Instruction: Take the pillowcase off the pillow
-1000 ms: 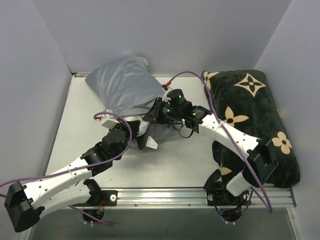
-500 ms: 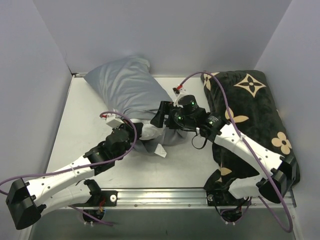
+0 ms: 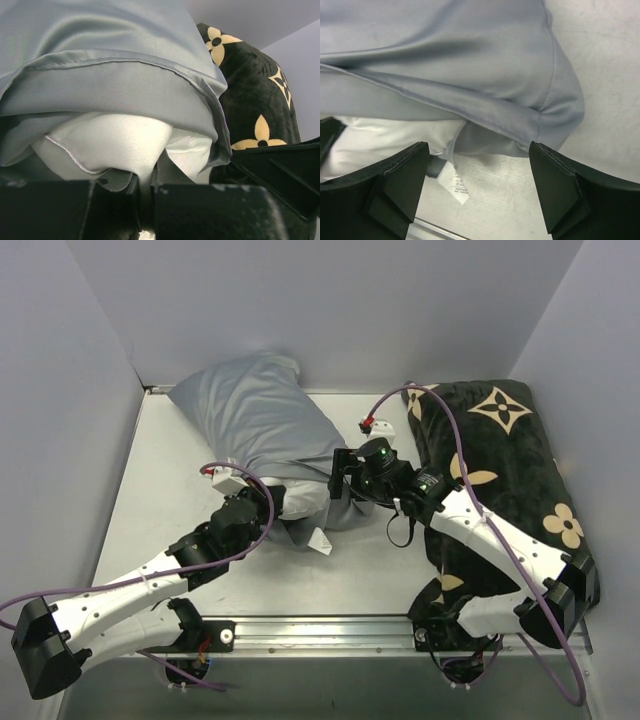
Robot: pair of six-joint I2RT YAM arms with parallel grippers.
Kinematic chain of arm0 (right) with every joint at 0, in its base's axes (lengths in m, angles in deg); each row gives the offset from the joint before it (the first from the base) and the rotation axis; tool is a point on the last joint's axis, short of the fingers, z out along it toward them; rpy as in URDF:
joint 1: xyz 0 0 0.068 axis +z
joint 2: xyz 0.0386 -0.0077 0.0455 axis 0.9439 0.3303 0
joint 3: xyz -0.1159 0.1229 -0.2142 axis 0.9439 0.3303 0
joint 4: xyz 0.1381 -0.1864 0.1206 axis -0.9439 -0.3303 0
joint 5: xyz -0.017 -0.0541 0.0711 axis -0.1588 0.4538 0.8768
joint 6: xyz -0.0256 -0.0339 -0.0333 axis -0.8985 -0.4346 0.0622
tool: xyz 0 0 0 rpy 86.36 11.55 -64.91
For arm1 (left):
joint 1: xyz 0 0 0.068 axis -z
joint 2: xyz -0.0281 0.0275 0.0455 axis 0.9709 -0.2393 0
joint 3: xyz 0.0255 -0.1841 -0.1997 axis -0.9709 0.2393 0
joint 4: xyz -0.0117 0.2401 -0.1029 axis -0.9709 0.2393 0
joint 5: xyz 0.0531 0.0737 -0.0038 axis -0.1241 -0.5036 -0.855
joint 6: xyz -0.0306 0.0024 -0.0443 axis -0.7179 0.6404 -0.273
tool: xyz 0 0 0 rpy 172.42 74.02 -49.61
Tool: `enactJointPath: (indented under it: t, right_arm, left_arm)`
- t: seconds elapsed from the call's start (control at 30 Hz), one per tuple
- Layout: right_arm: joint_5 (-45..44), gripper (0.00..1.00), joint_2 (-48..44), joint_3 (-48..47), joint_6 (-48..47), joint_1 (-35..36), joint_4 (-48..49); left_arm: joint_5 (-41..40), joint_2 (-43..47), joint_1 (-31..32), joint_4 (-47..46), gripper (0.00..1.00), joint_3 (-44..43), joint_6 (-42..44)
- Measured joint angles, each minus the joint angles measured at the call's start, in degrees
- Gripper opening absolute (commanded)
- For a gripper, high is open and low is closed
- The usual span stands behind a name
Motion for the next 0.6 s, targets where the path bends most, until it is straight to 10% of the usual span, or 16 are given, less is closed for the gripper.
enactJointPath:
  t: [0.23,0.47,0.6]
  right_arm:
    - [-2.9,0.72,5.4,0.1,-1.3,-0.6,-0.6]
    - [-3.2,0.1,5.4,5.4,-0.6,-8.8,-0.6]
    - [-3.2,0.0,4.0,8.2,0.2,-12.7,-0.7]
  left_arm:
    - [0.4,0.1,0.0,0.6,0.0,-0.4,0.5]
    - [0.6,3.0,0.0,3.1,0.0,-0.9,1.5]
    - [0.4,5.3,0.0,4.6,0.0,-1.0,1.9]
